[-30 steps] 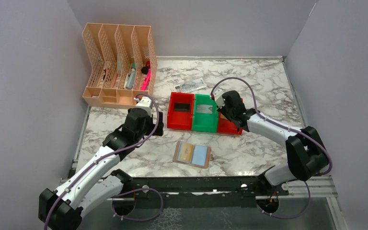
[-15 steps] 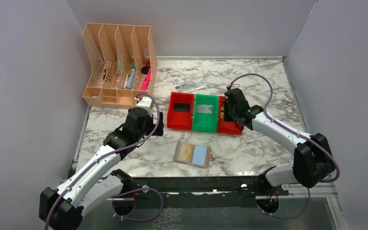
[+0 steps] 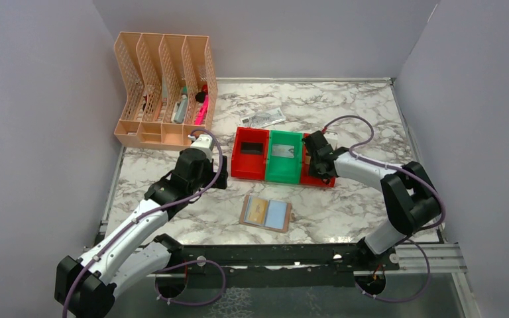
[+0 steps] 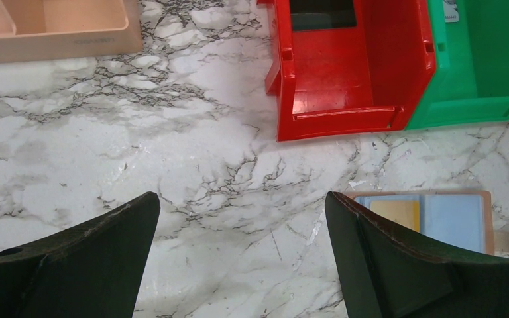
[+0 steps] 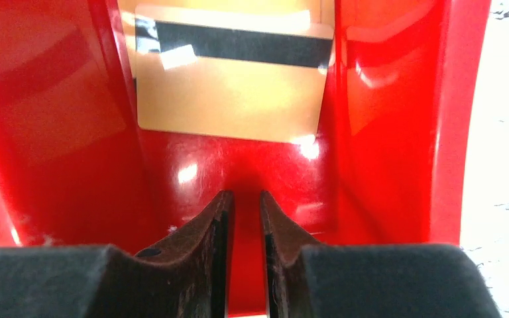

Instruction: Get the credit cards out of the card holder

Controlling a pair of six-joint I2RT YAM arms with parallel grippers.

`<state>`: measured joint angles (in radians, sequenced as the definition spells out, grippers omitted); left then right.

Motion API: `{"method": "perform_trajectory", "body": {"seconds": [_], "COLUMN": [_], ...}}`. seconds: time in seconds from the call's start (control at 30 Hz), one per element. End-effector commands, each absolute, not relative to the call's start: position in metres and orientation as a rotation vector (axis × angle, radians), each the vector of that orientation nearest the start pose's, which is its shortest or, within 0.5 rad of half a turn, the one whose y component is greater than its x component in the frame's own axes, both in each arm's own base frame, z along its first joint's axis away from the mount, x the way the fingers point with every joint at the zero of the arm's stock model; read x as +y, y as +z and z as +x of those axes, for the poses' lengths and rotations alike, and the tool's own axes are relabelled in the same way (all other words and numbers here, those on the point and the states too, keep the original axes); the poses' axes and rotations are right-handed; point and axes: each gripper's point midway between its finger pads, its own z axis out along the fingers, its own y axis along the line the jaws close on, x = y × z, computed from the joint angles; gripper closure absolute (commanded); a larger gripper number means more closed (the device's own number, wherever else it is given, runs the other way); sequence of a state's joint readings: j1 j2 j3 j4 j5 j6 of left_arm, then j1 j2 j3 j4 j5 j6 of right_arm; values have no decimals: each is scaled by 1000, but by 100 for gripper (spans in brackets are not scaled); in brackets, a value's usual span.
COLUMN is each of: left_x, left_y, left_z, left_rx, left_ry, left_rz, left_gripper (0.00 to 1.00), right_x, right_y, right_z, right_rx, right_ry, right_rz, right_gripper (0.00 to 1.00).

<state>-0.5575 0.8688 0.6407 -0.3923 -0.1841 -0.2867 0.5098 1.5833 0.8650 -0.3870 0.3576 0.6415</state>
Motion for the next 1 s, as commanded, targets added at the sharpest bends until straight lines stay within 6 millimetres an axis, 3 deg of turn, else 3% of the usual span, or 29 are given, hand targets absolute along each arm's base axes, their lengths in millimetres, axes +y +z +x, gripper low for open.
{"method": "perform_trajectory", "body": {"seconds": [0.0, 0.4, 0.73, 0.97], "left_x": [-135, -136, -136, -135], "left_y": [151, 148, 148, 147], "left_z": [252, 252, 253, 253], "left_rx": [2161, 2176, 2177, 2180], "left_ry": [-299, -301, -301, -294], "left_rz": [204, 209, 207, 203], "left_gripper": [1, 1, 1, 1], "right_x": [119, 101, 108, 104], "right_y": [25, 9, 1, 6], "right_z": [323, 339, 357, 353], "right_rx": [2489, 2409, 2379, 2370], "right_ry": [-131, -265, -234, -233], "right_rz": [365, 391, 263, 285], "right_gripper": [75, 73, 71, 71]}}
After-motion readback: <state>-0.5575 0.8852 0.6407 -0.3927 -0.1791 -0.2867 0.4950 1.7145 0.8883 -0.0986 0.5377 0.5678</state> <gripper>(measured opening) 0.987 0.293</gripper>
